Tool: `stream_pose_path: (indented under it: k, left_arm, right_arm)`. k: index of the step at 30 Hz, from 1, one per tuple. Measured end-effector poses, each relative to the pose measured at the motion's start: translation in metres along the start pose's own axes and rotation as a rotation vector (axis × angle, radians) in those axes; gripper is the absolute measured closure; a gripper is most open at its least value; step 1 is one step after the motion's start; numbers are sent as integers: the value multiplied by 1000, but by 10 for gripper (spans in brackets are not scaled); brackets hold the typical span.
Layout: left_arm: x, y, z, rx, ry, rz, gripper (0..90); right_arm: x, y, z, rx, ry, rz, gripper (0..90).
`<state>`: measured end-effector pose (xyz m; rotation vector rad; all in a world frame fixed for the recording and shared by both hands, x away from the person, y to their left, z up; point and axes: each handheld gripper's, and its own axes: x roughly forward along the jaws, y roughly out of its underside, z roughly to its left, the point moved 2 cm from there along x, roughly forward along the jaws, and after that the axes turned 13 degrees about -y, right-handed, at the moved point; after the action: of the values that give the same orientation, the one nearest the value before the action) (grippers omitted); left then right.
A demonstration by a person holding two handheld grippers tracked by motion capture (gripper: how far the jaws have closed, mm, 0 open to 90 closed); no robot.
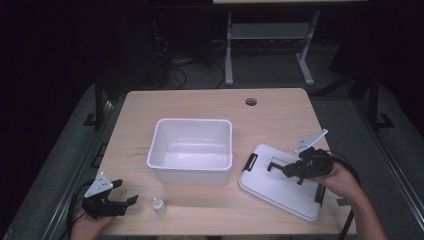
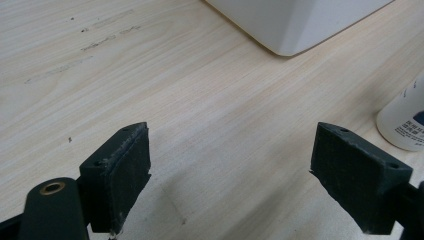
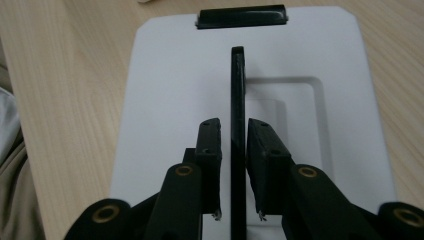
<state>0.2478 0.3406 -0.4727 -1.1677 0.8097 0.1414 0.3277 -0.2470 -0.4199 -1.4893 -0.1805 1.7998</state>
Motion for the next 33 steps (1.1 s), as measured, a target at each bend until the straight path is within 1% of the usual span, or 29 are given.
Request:
stream_pose_path:
  k: [4, 7, 9, 13, 15, 16, 21, 25, 29, 31, 33]
  left_arm:
    - [0, 0, -1, 0, 1, -1, 160]
    - [0, 0, 0, 0, 3, 1, 160]
    - [0, 1, 0, -2, 3, 3, 161]
    - [0, 0, 0, -2, 4, 1, 161]
    - [0, -1, -2, -5, 9, -6, 161]
    - [0, -2, -2, 3, 9, -8, 160]
    - [1, -3, -2, 9, 14, 0, 160]
    - [2, -5, -4, 27, 25, 13, 161]
    - [6, -6, -8, 48, 34, 28, 161]
    - [7, -8, -11, 60, 40, 34, 160]
    - [7, -10, -11, 81, 44, 45, 160]
  right_arm:
    - [1, -1, 7, -9, 3, -3, 707]
    - [0, -1, 10, -12, 8, -24, 656]
    - [0, -1, 13, -17, 12, -36, 637]
    - [-1, -2, 20, -34, 11, -52, 604]
    - [-1, -2, 24, -41, 19, -58, 596]
    - [-1, -3, 26, -45, 21, -62, 591]
    - [-4, -4, 37, -74, 39, -72, 571]
    - [-4, -7, 48, -96, 28, -91, 548]
    - [0, -7, 56, -125, 32, -93, 531]
    - [4, -6, 58, -126, 20, -95, 501]
    - [9, -4, 59, -127, 18, -96, 480]
